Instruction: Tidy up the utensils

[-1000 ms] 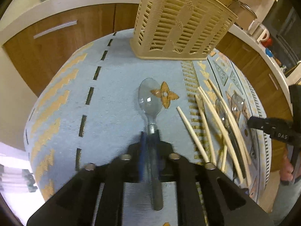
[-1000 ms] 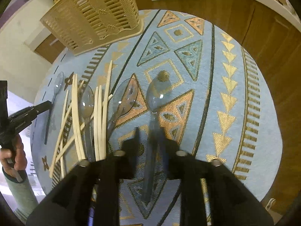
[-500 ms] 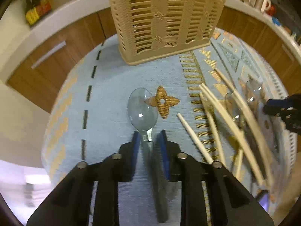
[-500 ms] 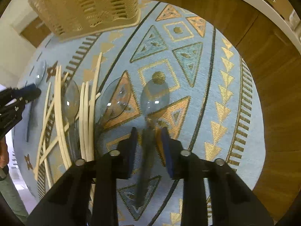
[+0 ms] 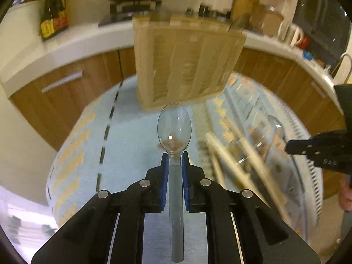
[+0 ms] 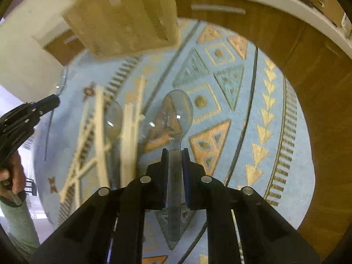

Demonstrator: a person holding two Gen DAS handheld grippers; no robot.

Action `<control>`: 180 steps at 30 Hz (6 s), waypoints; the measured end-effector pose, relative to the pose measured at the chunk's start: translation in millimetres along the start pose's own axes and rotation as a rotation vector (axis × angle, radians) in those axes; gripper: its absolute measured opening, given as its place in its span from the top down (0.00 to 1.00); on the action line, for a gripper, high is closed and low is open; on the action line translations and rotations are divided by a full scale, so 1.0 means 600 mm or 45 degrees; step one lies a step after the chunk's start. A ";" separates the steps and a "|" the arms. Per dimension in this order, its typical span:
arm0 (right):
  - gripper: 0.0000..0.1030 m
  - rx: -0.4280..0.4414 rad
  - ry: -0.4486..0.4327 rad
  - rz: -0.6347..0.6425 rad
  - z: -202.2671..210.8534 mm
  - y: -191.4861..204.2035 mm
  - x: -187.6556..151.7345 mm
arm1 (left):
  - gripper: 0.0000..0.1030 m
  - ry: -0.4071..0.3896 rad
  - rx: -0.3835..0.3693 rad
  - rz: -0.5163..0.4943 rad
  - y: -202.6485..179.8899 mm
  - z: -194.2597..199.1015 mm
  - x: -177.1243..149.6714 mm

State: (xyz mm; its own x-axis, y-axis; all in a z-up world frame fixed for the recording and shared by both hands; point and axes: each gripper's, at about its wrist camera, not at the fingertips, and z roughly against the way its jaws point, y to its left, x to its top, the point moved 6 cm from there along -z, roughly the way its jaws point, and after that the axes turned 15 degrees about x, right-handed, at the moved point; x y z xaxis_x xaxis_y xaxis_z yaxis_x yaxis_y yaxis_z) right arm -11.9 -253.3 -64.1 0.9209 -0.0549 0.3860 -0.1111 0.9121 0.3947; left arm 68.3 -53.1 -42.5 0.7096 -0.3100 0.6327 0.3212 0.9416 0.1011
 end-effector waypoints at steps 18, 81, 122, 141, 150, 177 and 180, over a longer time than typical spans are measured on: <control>0.90 0.248 -0.391 0.194 0.121 0.115 0.130 | 0.91 -0.403 -0.108 0.097 -0.001 0.136 0.146; 0.60 0.189 -0.904 0.113 0.117 0.039 0.284 | 0.62 -0.658 -0.217 0.456 0.099 0.041 0.220; 0.95 0.223 -0.028 -0.097 -0.070 0.048 -0.058 | 0.96 0.229 -0.138 -0.105 -0.091 -0.037 -0.091; 0.96 0.217 -0.159 -0.126 0.002 0.010 -0.068 | 0.96 0.137 -0.099 0.113 -0.007 -0.002 -0.089; 0.96 0.134 -0.125 -0.185 0.006 -0.026 -0.099 | 0.96 0.158 -0.006 0.182 0.050 -0.017 -0.109; 0.70 -0.013 0.091 0.108 -0.054 0.003 -0.011 | 0.75 0.299 -0.019 -0.060 0.021 -0.057 -0.096; 0.76 -0.060 0.148 0.152 -0.067 0.010 -0.004 | 0.76 0.313 0.042 -0.143 0.009 -0.060 -0.093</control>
State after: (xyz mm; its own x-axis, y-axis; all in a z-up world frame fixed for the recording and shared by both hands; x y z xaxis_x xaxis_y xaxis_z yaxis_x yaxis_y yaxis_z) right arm 0.1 -231.6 -96.2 0.9394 0.1000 0.3279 -0.2074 0.9274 0.3114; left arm 53.1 -35.6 -104.9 0.8031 -0.4317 0.4107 0.3889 0.9020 0.1876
